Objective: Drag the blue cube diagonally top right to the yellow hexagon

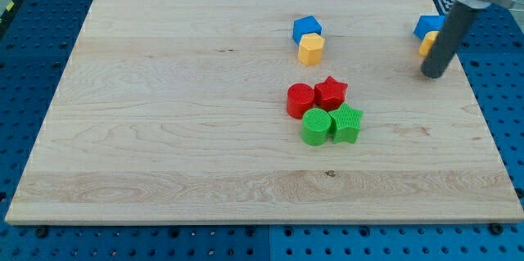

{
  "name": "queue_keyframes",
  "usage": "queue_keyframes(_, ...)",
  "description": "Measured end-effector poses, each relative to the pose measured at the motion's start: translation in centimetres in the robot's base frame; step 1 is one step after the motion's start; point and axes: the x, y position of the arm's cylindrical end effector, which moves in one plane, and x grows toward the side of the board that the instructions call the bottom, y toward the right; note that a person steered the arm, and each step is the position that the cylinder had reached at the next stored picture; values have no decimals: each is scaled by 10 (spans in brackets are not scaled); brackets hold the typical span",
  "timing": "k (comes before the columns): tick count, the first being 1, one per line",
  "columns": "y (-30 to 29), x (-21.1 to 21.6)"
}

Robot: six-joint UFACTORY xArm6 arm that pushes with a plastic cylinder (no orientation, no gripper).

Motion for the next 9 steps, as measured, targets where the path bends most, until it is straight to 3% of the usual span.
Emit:
queue_keyframes(3,-113,-26)
queue_keyframes(9,-113,-47)
